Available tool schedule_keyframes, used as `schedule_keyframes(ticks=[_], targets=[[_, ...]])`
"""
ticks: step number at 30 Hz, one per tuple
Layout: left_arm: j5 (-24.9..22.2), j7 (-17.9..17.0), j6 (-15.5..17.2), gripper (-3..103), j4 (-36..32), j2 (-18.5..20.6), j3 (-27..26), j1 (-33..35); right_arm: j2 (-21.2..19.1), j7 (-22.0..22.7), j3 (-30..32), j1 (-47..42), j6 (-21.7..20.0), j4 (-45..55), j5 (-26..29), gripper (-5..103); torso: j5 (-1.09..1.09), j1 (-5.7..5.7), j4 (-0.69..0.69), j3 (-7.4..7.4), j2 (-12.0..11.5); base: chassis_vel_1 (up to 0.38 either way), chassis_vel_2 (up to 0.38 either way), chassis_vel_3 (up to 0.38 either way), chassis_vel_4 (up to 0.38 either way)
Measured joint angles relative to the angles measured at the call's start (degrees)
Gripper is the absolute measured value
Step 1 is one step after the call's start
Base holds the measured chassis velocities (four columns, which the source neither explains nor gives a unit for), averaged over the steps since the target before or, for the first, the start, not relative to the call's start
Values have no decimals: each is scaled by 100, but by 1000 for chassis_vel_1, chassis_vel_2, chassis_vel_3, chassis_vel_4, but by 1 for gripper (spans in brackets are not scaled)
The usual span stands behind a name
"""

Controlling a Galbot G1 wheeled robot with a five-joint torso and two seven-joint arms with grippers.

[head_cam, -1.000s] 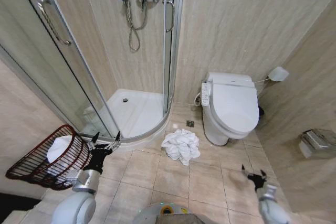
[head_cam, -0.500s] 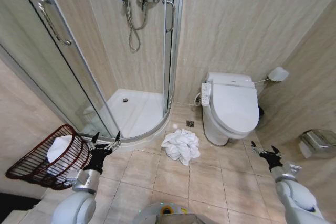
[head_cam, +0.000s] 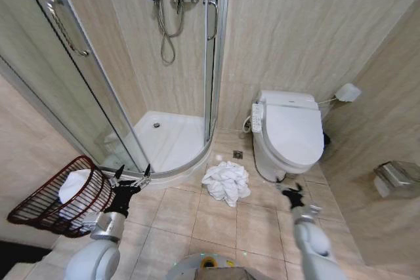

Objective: Discard the used towel into the hamper.

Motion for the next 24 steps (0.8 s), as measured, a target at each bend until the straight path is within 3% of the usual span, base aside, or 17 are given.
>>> schedule_keyframes(ticks=[7,10,14,24], targets=[[0,0,0,98,0,0,0,0,-141,-103,58,100,-11,-223,229,100,0,0,-2,0,0,0,0,0,0],[0,0,0,98,0,0,0,0,-419,-685,136,258,141,-704,635,100,-1,0,0,0,0,0,0,0,0],[0,0,0,98,0,0,0,0,-598,-1056,91,311,225,-916,872,100,-3,0,-2,0,0,0,0,0,0],[0,0,0,98,0,0,0,0,-628,-1542,-185,590,291,-1325,881,100,-1,0,-1,0,0,0,0,0,0]])
